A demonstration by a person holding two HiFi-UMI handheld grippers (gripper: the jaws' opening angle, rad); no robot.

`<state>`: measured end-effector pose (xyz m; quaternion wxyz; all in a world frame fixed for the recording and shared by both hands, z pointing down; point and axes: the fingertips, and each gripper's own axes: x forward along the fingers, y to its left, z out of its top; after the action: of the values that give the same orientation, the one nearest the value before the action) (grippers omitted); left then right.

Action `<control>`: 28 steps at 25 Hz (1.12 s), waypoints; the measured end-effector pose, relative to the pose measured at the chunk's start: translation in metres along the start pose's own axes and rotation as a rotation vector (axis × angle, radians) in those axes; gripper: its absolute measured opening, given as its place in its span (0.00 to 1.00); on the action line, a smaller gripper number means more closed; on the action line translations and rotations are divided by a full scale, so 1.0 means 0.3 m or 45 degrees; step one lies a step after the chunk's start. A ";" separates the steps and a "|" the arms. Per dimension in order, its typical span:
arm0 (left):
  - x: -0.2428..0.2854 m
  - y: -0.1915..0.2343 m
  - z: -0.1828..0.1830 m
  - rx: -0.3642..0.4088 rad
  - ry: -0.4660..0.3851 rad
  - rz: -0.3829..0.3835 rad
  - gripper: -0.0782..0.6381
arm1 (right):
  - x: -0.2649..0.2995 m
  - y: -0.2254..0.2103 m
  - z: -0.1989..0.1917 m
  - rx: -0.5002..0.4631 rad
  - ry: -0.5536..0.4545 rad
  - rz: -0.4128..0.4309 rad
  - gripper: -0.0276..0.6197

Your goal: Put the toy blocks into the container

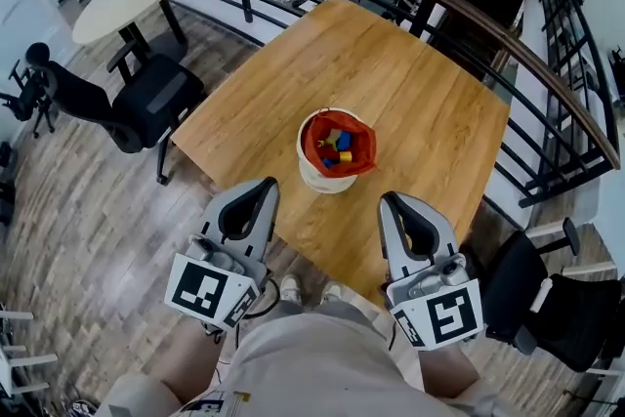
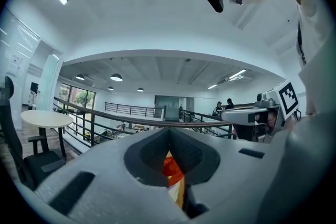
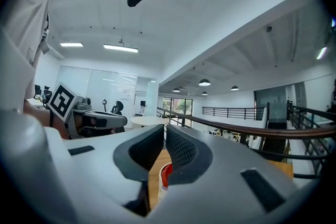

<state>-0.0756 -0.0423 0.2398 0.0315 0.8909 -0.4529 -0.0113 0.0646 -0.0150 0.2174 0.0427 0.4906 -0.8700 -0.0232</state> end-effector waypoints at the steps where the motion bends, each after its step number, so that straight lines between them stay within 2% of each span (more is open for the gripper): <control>1: -0.009 -0.009 -0.007 0.007 0.008 -0.002 0.13 | -0.014 0.002 -0.003 0.019 -0.008 -0.003 0.09; 15: -0.065 -0.118 -0.043 0.027 0.037 -0.061 0.13 | -0.095 0.086 -0.059 0.098 -0.002 0.026 0.08; 28: -0.092 -0.136 -0.043 0.004 0.046 -0.068 0.13 | -0.102 0.107 -0.060 0.125 -0.002 0.049 0.08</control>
<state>-0.0585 0.0046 0.2497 0.0380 0.9028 -0.4284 0.0046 0.0547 0.0280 0.2362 0.0184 0.4752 -0.8795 0.0200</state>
